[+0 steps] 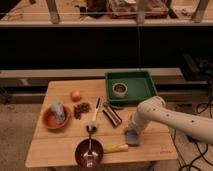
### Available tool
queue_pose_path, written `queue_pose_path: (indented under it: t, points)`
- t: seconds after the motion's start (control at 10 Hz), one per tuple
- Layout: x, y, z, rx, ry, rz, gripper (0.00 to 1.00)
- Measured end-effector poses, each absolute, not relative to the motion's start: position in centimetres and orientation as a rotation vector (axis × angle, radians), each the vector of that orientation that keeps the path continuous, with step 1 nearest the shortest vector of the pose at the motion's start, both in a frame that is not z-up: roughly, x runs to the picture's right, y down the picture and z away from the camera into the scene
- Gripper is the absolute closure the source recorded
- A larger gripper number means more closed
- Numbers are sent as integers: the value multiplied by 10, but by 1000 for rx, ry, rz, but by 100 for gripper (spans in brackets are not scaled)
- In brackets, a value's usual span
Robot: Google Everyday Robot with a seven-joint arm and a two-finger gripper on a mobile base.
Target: Wipe table surface with sponge
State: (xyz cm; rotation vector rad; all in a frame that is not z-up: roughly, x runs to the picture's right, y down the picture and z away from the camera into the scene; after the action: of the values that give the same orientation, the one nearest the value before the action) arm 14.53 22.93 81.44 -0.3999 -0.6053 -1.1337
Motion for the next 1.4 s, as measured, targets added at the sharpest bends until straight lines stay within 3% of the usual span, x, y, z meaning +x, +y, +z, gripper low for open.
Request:
queue_pose_path:
  t: [0.6,1.0,1.4]
  points:
    - [152,231,807,-407,-591,-1122,100]
    - [190,224,794,-390,-505,-1060,100]
    - [238,210,805,-366,-441,-968,100]
